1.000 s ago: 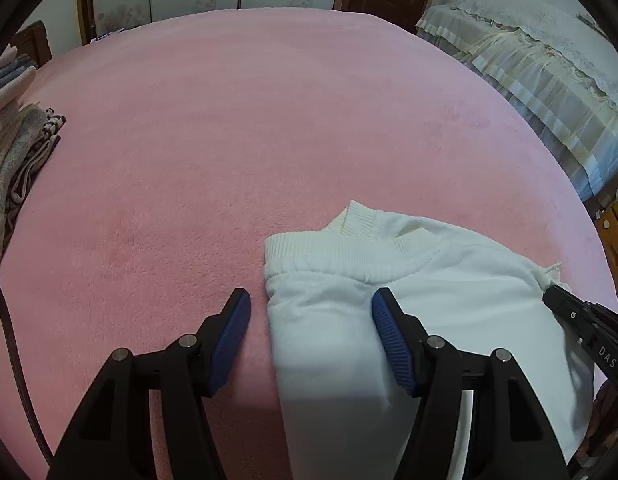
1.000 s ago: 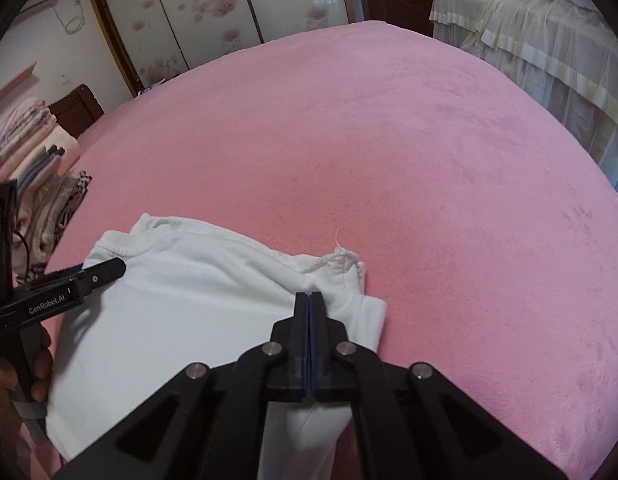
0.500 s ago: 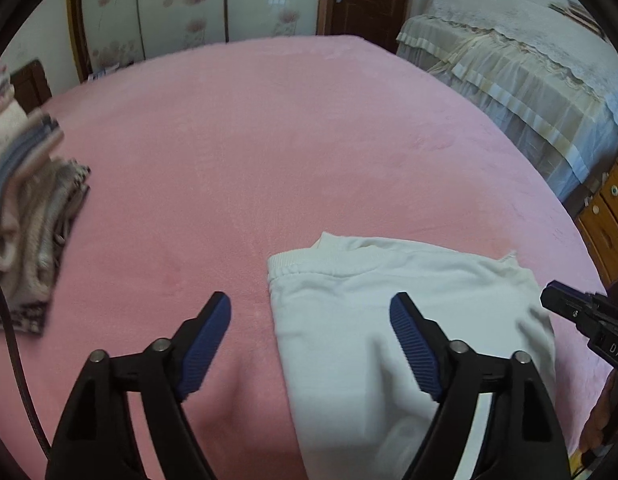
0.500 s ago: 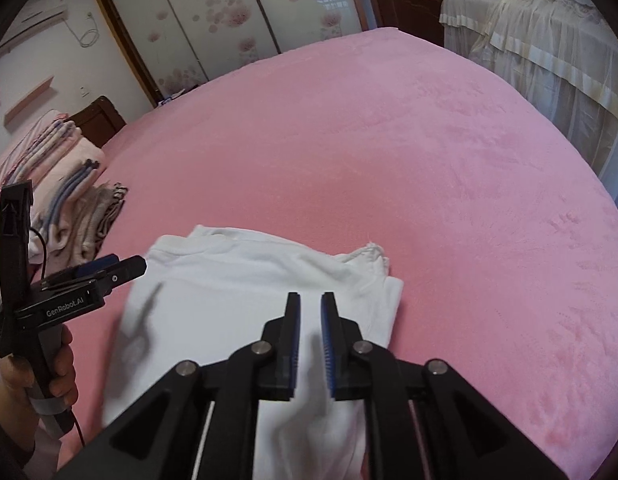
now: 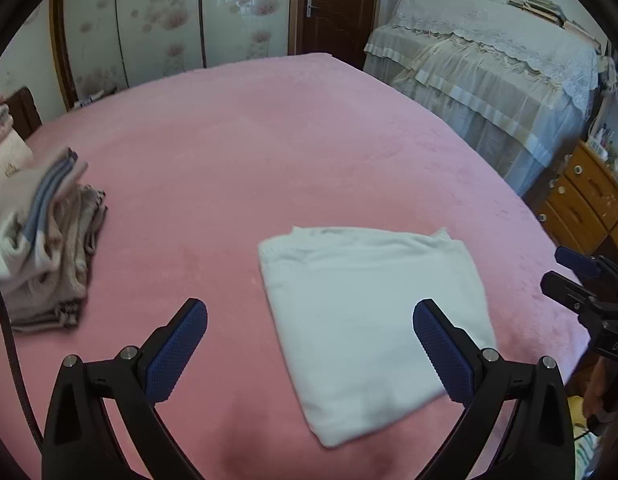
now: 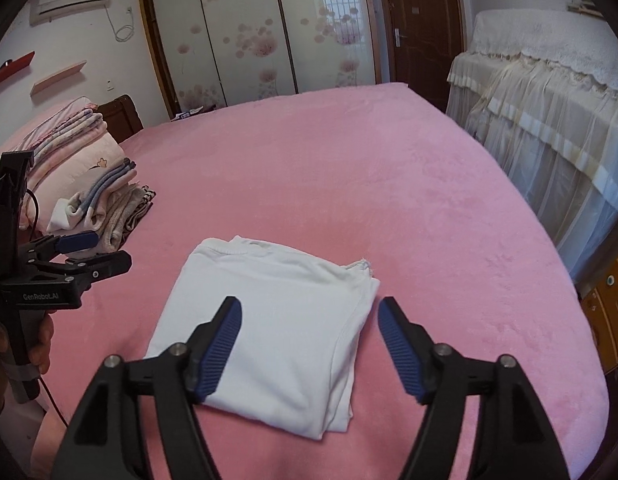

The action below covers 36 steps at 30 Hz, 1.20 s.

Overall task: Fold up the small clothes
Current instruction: 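Grasp the folded sweatshirt edge with both tools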

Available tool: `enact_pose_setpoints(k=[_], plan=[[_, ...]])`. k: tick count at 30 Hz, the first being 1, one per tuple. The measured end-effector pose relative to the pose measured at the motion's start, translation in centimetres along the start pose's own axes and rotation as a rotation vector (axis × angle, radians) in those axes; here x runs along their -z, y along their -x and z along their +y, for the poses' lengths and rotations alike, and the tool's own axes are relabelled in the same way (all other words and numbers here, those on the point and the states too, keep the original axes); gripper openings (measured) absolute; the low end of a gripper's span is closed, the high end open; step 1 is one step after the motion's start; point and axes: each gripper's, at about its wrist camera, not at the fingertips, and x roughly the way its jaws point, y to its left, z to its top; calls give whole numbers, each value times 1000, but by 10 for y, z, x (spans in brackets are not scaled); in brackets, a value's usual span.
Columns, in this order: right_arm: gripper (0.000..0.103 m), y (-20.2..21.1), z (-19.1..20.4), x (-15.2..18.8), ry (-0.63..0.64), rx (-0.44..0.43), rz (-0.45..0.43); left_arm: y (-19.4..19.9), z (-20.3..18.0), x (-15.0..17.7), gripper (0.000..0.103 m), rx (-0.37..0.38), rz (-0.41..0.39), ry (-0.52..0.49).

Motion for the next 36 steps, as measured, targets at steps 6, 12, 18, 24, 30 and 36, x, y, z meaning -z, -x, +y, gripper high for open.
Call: enact_pose_setpoints(k=[6,12,18,24,30,36], plan=[[78,-2,-6,13,-16,-4,47,2,6,28,102,110,-7,84],[78,-36,-28,34,-103,-67,153,-24,10,53,102,145,34,115],[78,-73,-42,57,-187,-122,236,-71,21,64,102,139,137,187],[78,-94,-53,67,-227,-171,263,-110,36,74,102,172,200,283],[78,-112,-64,69,-277,-228,280,-127,36,77,102,195,182,296],[76,-124,-62,66,-289,-288,285,-138,33,74,102,202,180,291]])
